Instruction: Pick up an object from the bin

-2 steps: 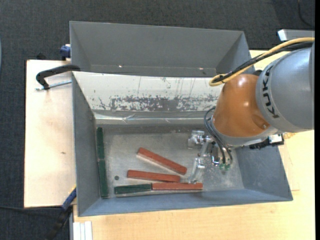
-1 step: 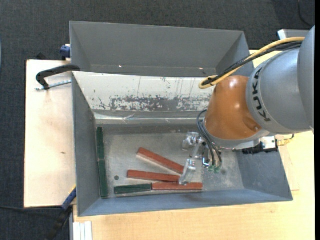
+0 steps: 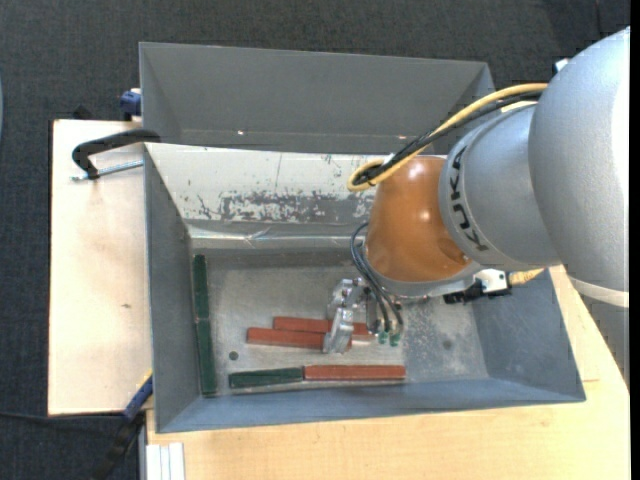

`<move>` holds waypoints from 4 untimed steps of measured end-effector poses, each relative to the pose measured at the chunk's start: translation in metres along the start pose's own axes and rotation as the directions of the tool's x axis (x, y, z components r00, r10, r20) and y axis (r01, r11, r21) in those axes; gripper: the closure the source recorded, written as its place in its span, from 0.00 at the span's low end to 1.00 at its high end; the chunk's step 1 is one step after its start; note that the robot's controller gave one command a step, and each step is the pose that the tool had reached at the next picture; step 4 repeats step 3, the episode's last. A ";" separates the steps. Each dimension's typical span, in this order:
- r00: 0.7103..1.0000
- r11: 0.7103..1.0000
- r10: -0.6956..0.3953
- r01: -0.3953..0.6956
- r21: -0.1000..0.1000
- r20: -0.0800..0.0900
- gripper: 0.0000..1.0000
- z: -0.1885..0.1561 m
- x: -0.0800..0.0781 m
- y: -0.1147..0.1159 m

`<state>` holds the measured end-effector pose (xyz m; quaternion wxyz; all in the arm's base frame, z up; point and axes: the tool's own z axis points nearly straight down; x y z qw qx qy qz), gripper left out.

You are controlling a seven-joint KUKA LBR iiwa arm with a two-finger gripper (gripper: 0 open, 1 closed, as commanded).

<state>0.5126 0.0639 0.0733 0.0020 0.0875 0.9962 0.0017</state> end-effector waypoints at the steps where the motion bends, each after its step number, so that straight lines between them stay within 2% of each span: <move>1: 1.000 1.000 0.000 0.000 0.000 0.000 1.00 0.000 0.000 0.000; 2: 1.000 1.000 -0.020 0.020 0.003 -0.007 1.00 -0.048 -0.003 0.000; 3: 1.000 1.000 0.015 -0.015 0.003 0.000 1.00 -0.155 0.001 -0.066; 4: 1.000 1.000 0.015 -0.015 0.003 0.000 1.00 -0.155 0.001 -0.066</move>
Offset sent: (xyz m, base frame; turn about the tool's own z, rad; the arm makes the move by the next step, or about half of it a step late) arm 0.0096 -0.0002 0.1078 -0.0440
